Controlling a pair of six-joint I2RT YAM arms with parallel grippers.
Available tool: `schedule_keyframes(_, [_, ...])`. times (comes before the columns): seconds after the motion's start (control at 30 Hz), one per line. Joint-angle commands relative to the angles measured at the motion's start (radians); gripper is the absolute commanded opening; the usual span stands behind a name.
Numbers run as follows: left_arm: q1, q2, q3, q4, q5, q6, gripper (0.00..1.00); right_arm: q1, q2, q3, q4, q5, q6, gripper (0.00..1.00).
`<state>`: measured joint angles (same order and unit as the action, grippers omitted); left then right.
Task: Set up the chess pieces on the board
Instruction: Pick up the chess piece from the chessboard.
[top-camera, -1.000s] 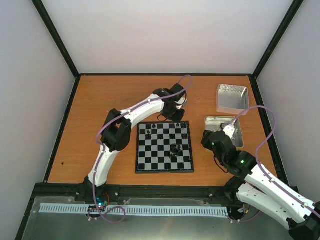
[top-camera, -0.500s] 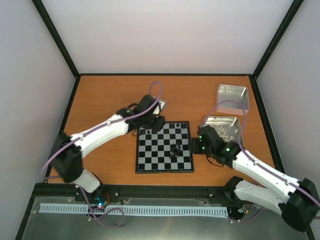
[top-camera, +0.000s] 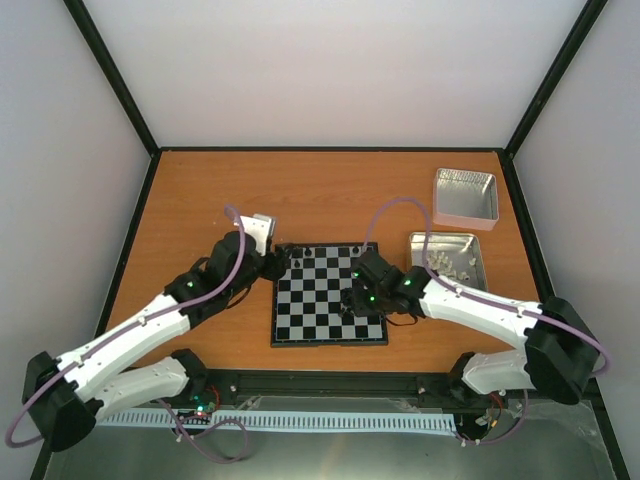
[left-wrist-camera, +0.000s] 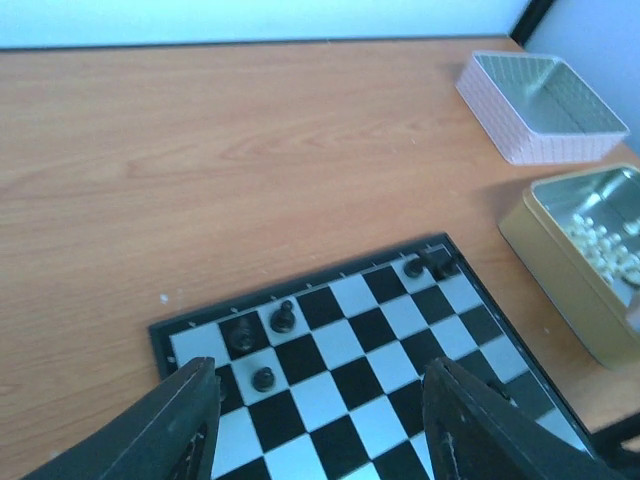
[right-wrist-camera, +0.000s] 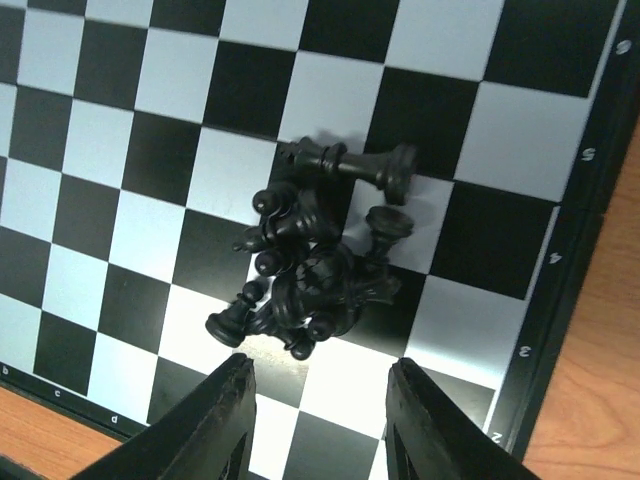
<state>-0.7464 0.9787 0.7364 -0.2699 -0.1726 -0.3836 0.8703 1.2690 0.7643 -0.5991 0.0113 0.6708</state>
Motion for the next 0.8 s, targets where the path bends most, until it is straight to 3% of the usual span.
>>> schedule_keyframes(0.0, [0.005, -0.103, -0.034, 0.058, -0.159, -0.007, 0.58, 0.048, 0.062, 0.054, -0.06, 0.051, 0.051, 0.36])
schedule_keyframes(0.33, [0.005, -0.307, -0.121, 0.133, -0.258, -0.023, 0.67, 0.073, 0.156, 0.109, -0.077, 0.092, 0.066, 0.25])
schedule_keyframes(0.5, [0.005, -0.307, -0.128, 0.13, -0.285, -0.029, 0.68, 0.073, 0.188, 0.125, -0.065, 0.099, 0.054, 0.25])
schedule_keyframes(0.77, [0.005, -0.292, -0.124, 0.12, -0.28, -0.031, 0.68, 0.073, 0.236, 0.133, -0.051, 0.108, 0.053, 0.14])
